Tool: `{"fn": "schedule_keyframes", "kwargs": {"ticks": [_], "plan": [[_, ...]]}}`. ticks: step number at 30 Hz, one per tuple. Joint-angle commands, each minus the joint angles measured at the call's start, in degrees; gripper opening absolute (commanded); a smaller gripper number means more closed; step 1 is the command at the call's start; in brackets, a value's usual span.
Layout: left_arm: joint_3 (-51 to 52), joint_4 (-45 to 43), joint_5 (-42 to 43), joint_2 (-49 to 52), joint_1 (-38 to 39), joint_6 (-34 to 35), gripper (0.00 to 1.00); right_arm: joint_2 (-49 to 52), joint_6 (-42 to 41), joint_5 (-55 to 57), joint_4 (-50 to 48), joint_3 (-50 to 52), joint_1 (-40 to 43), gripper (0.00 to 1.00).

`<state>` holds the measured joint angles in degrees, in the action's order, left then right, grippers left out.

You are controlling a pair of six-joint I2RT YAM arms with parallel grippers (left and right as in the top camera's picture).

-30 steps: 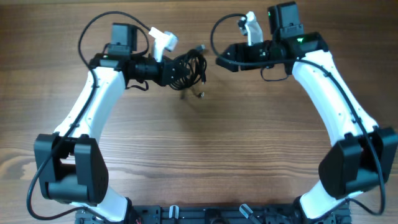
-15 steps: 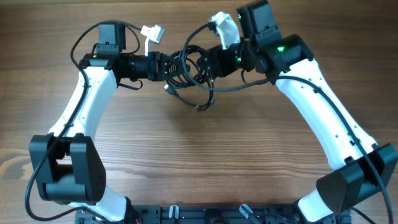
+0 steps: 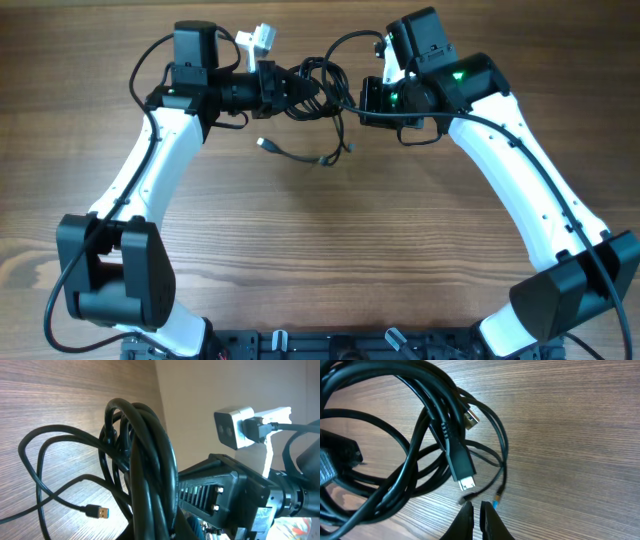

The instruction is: Untangle cables

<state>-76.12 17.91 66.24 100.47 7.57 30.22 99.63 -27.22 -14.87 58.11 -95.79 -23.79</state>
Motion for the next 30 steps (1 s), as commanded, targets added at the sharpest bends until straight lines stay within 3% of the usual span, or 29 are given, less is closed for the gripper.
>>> {"fn": "schedule_keyframes", "kwargs": {"ticks": [1,12,21,26,27,30], "plan": [[-0.8,-0.8,2.5,-1.1,0.4,0.7,0.04,-0.3,-1.3,1.4,0.7,-0.9,-0.1,0.09],[-0.8,-2.4,2.5,-1.1,2.4,1.8,0.04,0.5,-2.8,1.3,2.2,-0.3,-0.2,0.04],[-0.8,-2.7,5.3,-1.1,5.7,1.6,0.04,0.5,0.0,1.3,-4.1,-0.3,-0.2,0.04],[-0.8,-3.0,12.4,-1.1,8.7,-1.3,0.04,0.5,2.4,2.0,-9.0,-0.3,-0.2,0.05],[-0.8,-4.5,17.7,-1.1,8.8,-1.3,0.04,0.5,2.4,3.8,-10.2,-0.3,-0.2,0.05],[-0.8,-7.1,24.1,-1.2,8.9,2.0,0.04,1.0,2.4,9.0,-13.2,-0.3,-0.2,0.05]]}}
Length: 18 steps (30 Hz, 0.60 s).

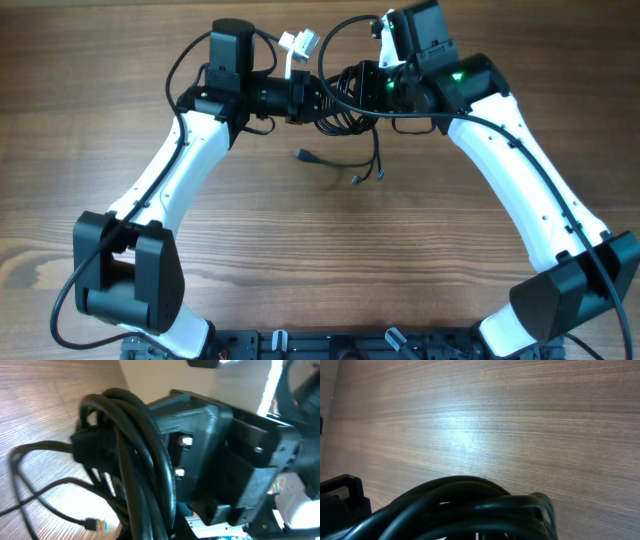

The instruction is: Untangle cables

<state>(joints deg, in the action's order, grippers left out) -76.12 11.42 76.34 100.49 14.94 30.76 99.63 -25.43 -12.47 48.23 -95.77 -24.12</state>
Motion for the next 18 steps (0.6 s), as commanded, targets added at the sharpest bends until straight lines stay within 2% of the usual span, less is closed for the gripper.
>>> {"fn": "schedule_keyframes", "kwargs": {"ticks": [1,3,6,7,8,9,11,13,14,15,18], "plan": [[-0.8,-0.6,14.0,-1.2,1.3,1.4,0.04,1.4,1.1,6.6,-3.7,-0.3,0.1,0.05],[-0.8,-0.5,11.4,-1.2,-0.3,1.4,0.04,1.2,2.8,4.1,-3.0,-0.4,0.1,0.07],[-0.8,-0.5,-2.8,-1.2,-4.6,1.0,0.04,-3.2,4.1,-2.6,-0.4,-0.8,0.1,0.20],[-0.8,-0.5,-7.0,-1.2,-6.1,0.7,0.04,-5.4,4.5,-2.3,0.6,-0.8,0.2,0.30],[-0.8,-0.5,-9.9,-1.2,-7.6,-3.5,0.04,-7.7,6.1,-0.4,1.6,-0.8,0.4,0.43],[-0.8,-0.5,-10.5,-1.2,-8.2,-5.7,0.04,-8.7,8.1,1.0,2.0,-0.8,0.4,0.50],[-0.8,-0.2,-10.3,-1.0,-8.9,-9.6,0.04,-9.0,12.3,0.7,2.0,-0.8,0.4,0.57],[-0.8,0.8,-5.9,-1.0,-9.5,-14.3,0.04,-8.6,17.1,0.1,1.9,-0.7,0.3,0.59],[-0.8,0.8,-2.9,-0.8,-9.8,-15.8,0.04,-8.4,20.0,-0.2,1.9,-0.7,0.3,0.63],[-0.8,0.7,2.8,-0.2,-10.1,-17.1,0.04,-8.2,26.6,-2.1,1.9,-0.7,0.4,0.73],[-0.8,-0.7,13.5,1.0,-10.1,-17.1,0.04,-6.9,34.7,-2.9,1.9,-0.7,0.7,0.78]]}}
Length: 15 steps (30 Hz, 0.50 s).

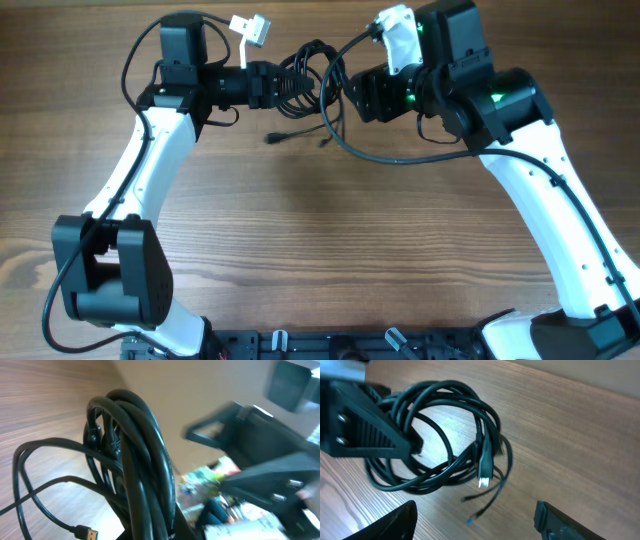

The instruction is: Untangle cables

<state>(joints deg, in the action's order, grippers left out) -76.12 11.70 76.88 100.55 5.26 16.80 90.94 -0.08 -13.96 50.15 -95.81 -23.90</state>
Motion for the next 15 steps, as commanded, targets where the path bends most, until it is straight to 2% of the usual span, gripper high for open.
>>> {"fn": "schedule_keyframes", "kwargs": {"ticks": [1,4,7,9,12,14,15], "plan": [[-0.8,-0.4,13.5,1.0,-0.4,-2.6,0.04,2.5,10.6,-2.0,0.0,-0.7,1.3,0.78],[-0.8,3.2,13.4,1.0,-0.2,-2.6,0.04,4.0,12.8,-12.1,-1.4,-0.6,6.2,0.75],[-0.8,3.3,9.0,1.0,0.9,4.7,0.04,6.1,13.6,-19.7,-2.4,-0.6,8.1,0.66],[-0.8,3.3,9.0,1.0,2.9,4.7,0.04,7.6,13.6,-23.5,-3.0,-0.5,8.0,0.54],[-0.8,3.3,9.0,1.0,4.5,4.9,0.04,7.9,13.6,-27.3,-3.0,-0.5,8.0,0.52],[-0.8,3.3,8.5,1.0,4.6,4.9,0.04,8.0,13.4,-27.7,-2.9,-0.5,8.0,0.44],[-0.8,3.3,8.5,1.0,4.5,4.9,0.04,8.1,13.4,-27.6,-2.8,-0.5,8.0,0.35]]}}
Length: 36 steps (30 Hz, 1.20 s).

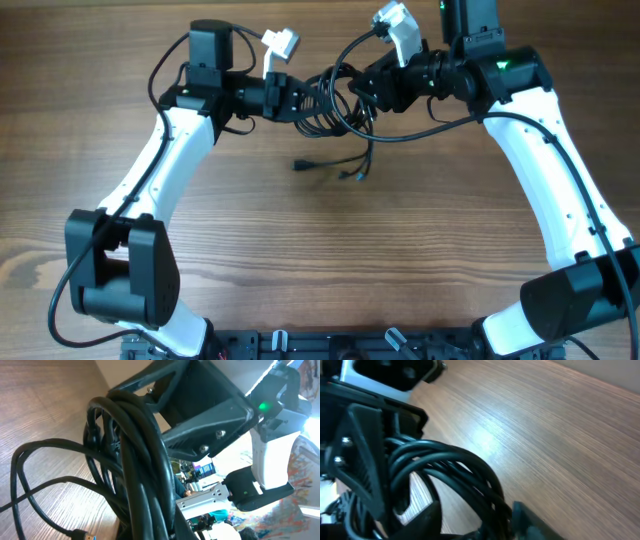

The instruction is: Untangle cables

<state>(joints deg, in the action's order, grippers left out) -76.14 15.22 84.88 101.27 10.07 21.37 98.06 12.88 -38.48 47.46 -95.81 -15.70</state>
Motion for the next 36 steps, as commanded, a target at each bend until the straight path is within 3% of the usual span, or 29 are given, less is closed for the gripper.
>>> {"fn": "schedule_keyframes", "kwargs": {"ticks": [1,4,8,10,13,15,21,23,26,29,30,31,33,36], "plan": [[-0.8,-0.2,0.5,0.3,-0.3,0.3,0.04,1.0,0.4,-3.1,-0.1,-0.5,-0.2,0.26],[-0.8,-0.9,0.1,0.3,-0.5,0.3,0.04,1.0,-3.7,-0.1,-0.2,-0.5,-0.2,0.04],[-0.8,-0.9,-4.1,0.3,-0.6,0.7,0.04,1.0,-8.1,0.2,-0.3,-0.5,-0.2,0.04],[-0.8,-0.8,-17.6,0.3,-0.6,4.4,0.04,1.0,-13.9,5.1,0.1,-0.5,-1.4,0.04],[-0.8,0.6,-43.6,0.3,0.5,10.9,0.04,1.0,-32.5,27.9,3.4,-0.4,-8.2,0.04],[-0.8,2.5,-54.2,0.3,1.5,13.6,0.04,0.9,-32.6,27.3,3.6,-0.5,-12.5,0.04],[-0.8,4.6,-59.0,0.3,0.3,13.6,0.04,-5.2,-32.5,19.7,2.8,-1.0,-15.3,0.04],[-0.8,4.3,-57.3,0.3,-0.3,13.6,0.04,-8.8,-32.3,20.7,2.8,-1.0,-13.2,0.04],[-0.8,0.6,-41.8,0.3,-0.6,4.7,0.04,-10.2,-29.2,25.5,3.5,-1.0,-10.8,0.11],[-0.8,1.0,-17.5,0.3,-2.5,-7.0,0.04,-9.4,-22.4,25.6,2.4,-0.9,-9.3,0.46],[-0.8,1.4,-8.5,0.3,-3.4,-10.0,0.04,-9.0,-18.9,25.6,1.9,-0.9,-9.1,0.67],[-0.8,1.3,-3.1,0.3,-4.1,-11.4,0.04,-9.0,-17.4,25.6,1.8,-0.9,-9.0,0.72],[-0.8,1.3,4.9,0.3,-5.5,-12.3,0.04,-8.5,-13.4,25.6,2.1,-0.9,-8.8,0.73],[-0.8,2.3,5.5,0.3,-6.1,-12.0,0.04,-7.7,-13.1,24.8,2.6,-0.9,-6.4,0.69]]}}
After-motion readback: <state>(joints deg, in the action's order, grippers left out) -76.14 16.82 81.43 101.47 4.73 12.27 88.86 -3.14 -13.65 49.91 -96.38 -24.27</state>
